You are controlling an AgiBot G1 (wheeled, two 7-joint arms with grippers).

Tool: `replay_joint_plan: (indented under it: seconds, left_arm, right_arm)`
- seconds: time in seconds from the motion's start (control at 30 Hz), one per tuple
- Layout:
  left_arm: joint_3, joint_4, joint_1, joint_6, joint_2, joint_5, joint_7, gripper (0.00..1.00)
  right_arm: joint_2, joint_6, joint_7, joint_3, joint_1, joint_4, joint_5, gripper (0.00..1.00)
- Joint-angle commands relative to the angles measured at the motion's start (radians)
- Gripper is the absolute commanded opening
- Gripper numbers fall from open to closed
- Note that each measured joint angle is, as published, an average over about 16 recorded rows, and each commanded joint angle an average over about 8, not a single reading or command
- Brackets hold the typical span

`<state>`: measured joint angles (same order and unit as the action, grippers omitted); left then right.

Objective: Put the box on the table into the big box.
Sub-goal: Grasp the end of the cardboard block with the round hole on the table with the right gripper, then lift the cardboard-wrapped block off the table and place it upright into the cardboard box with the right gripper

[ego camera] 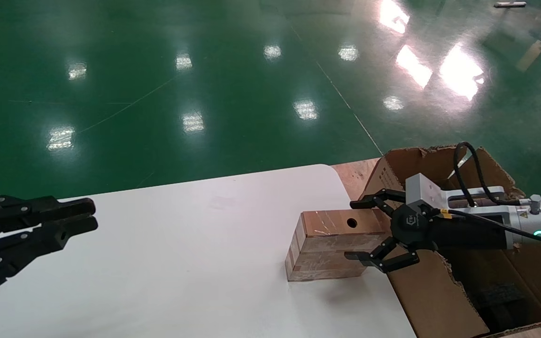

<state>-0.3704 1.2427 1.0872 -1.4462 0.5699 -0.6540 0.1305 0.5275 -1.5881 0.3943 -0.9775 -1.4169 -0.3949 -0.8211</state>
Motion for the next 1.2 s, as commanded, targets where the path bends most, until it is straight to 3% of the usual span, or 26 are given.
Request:
replay_joint_plan:
  seconds: [0.03,1.0,1.2]
  left_arm:
    - [0.0,0.0,0.0,0.0,0.0,0.0,0.0,1.0]
    - [0.0,0.0,0.0,0.0,0.0,0.0,0.0,1.0]
    - [0.0,0.0,0.0,0.0,0.0,0.0,0.0,1.0]
  right_arm:
    - [0.0,0.0,0.0,0.001,0.0,-0.001,-0.001,0.0]
    - [0.0,0.006,-0.001,0.005,0.003,-0.01,-0.005,0.0]
    - [-0.005,0.007,-0.058,0.001,0.013,-0.071,0.031,0.0]
